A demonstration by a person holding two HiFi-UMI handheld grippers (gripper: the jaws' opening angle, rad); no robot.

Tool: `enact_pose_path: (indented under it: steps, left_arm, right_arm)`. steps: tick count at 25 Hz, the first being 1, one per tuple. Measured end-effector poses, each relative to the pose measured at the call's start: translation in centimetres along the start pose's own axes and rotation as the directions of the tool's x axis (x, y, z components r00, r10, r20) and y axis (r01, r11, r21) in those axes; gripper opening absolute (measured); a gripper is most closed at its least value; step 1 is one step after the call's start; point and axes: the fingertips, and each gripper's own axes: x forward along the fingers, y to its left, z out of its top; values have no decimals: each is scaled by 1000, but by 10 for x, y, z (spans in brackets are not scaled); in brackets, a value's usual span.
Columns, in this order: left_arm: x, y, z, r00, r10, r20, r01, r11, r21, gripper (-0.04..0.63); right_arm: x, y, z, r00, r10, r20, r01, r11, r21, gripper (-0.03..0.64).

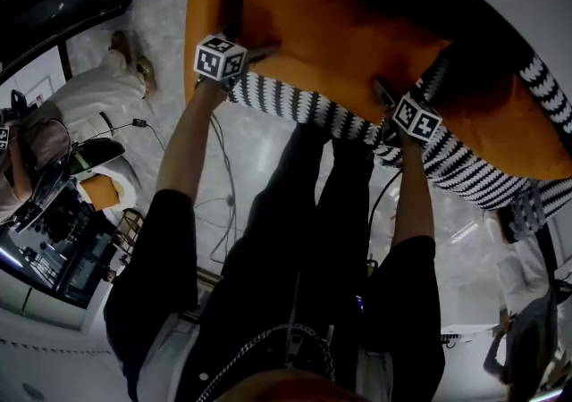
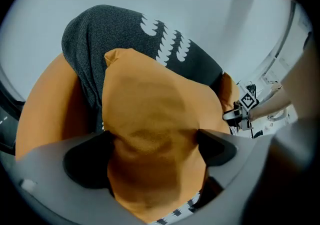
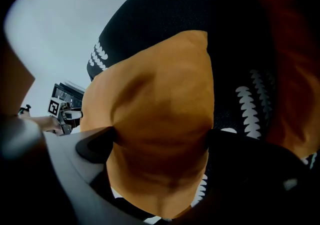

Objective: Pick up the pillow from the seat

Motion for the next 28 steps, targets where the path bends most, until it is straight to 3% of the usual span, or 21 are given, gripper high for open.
enact_pose_path:
  steps: [8,13,21,28]
  left_arm:
    - [7,-28,-6,999,-32,7,32,1000,-2,467]
    - [2,-37,-2,999,-16,29,16,1000,6,397]
    - [-17,-48,-3,996,7,90,-10,1000,28,332]
    - [-50,-72,-23,990,17,140,-15,1000,-16,319]
  right_arm:
    - [2,-9,-11,991,94,-98,-97,995,-21,584]
    - [4,-1,-8,983,115,-143,-121,992,-33,538]
    - [-12,20,-15,996,84,-15,-85,994,-74,405]
    - [-49,45,-9,999,49,0,-48,977,-207,380]
